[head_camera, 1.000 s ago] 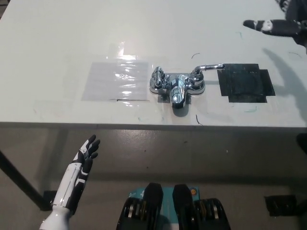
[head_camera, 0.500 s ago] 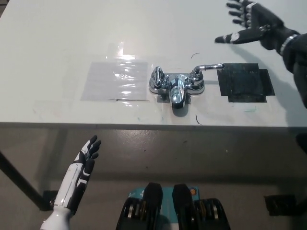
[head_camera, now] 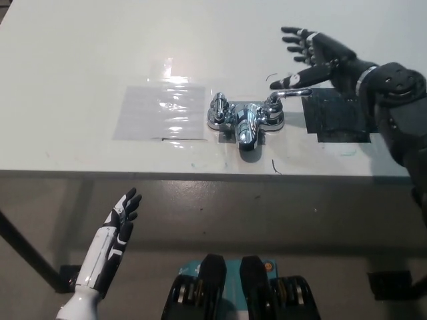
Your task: The faucet is at the center of the desk and the robot turn off the faucet by turning the right faucet handle using the right hand
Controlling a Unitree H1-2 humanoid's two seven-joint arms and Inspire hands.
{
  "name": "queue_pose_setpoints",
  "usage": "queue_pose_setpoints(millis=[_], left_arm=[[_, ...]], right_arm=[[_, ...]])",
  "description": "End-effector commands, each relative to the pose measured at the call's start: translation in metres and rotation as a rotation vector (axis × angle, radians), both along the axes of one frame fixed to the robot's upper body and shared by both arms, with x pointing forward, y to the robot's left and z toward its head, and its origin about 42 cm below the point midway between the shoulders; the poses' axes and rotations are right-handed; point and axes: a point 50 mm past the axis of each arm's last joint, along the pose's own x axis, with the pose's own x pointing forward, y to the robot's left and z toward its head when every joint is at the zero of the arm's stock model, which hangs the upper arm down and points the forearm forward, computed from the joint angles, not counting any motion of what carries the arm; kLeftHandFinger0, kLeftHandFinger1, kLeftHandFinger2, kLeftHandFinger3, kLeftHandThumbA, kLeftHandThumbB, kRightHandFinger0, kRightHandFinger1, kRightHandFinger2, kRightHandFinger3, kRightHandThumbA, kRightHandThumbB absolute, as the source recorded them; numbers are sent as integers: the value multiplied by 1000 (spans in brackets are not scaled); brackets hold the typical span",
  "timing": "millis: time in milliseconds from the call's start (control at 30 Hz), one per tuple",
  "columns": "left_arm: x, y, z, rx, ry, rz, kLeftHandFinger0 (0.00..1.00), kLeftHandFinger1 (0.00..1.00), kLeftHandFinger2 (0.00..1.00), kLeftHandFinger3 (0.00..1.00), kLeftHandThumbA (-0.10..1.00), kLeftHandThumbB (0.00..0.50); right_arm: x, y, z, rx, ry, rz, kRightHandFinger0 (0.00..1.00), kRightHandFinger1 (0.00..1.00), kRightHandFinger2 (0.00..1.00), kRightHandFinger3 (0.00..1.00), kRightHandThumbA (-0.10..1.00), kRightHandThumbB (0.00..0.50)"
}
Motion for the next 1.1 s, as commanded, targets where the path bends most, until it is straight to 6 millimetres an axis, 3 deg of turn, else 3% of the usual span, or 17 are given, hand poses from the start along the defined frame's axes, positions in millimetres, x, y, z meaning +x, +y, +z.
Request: queue_pose_setpoints(millis=[0, 200, 333, 467, 667, 1067], left_arm=[[3, 0, 12, 29, -68, -35, 1000, 1000, 1000, 1000, 1000, 233], [5, 0, 13, 32, -67, -38, 1000, 1000, 1000, 1000, 1000, 234], [5, 0, 12, 37, -67, -38, 1000, 1000, 1000, 1000, 1000, 232], [5, 1, 12, 33, -73, -35, 1000, 1000, 1000, 1000, 1000, 226], [7, 2, 15, 37, -76, -33, 1000, 1000, 1000, 1000, 1000, 226], [10, 1, 17, 35, -81, -31, 1000, 1000, 1000, 1000, 1000, 226]], right_arm=[[4, 5, 18, -52, -74, 10, 1000, 1000, 1000, 1000, 1000, 420], [3, 5, 7, -47, -35, -1, 1000, 1000, 1000, 1000, 1000, 433], [1, 4, 1, -73, -34, 10, 1000, 1000, 1000, 1000, 1000, 402], [0, 3, -5, -86, -12, 7, 1000, 1000, 1000, 1000, 1000, 402], [1, 2, 0, -20, 5, 9, 1000, 1000, 1000, 1000, 1000, 431], [-3, 42, 13, 127, -6, 189, 1000, 1000, 1000, 1000, 1000, 421]])
